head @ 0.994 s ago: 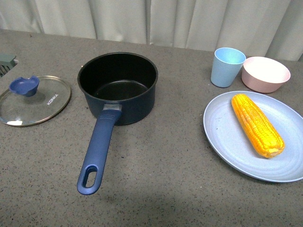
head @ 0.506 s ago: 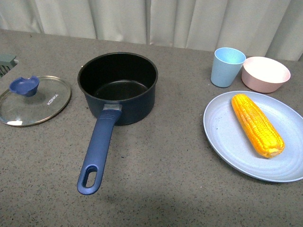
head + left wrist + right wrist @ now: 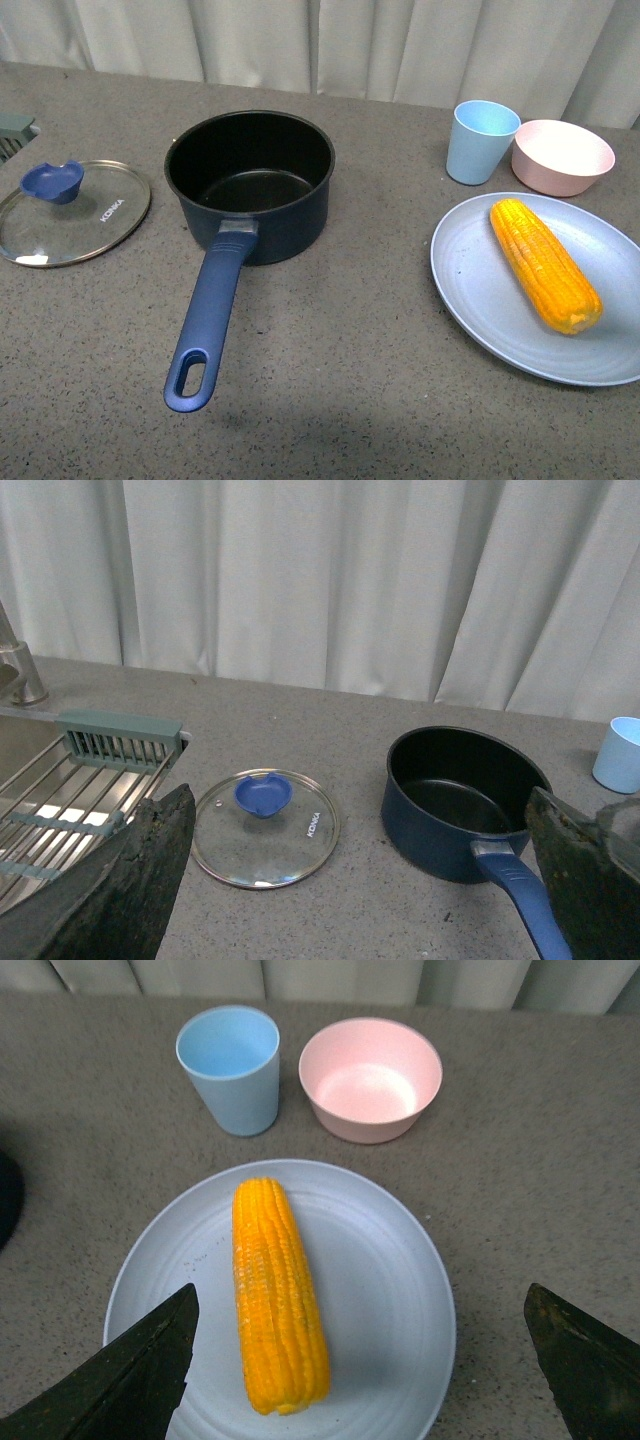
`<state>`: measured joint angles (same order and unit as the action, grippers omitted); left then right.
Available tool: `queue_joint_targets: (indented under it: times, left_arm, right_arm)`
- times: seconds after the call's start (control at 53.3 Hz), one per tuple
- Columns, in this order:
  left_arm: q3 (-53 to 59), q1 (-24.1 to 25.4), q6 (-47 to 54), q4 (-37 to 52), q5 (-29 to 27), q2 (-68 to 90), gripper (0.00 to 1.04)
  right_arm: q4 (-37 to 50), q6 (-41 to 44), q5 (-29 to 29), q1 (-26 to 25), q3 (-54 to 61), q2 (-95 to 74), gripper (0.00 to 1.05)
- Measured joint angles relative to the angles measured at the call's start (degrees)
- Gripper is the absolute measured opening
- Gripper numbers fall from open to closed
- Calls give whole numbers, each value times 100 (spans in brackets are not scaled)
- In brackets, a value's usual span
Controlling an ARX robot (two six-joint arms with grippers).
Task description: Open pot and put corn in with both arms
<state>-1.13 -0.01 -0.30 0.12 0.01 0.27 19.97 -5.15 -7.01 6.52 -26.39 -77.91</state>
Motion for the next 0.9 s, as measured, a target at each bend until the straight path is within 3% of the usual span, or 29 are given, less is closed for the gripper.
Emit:
queue_joint_targets:
  times: [0.356, 0.731, 0.9]
  left_arm:
    - [0, 0, 0, 0, 0, 0, 98]
    - [0, 0, 0, 0, 0, 0, 98]
    - [0, 0, 0, 0, 0, 0, 98]
  right_arm:
    - [-1294, 42, 138, 195, -2103, -3038, 96]
    - [-1779, 372, 127, 356, -2476, -3676, 96]
    - [-1814, 398, 122, 374, -2476, -3718, 73]
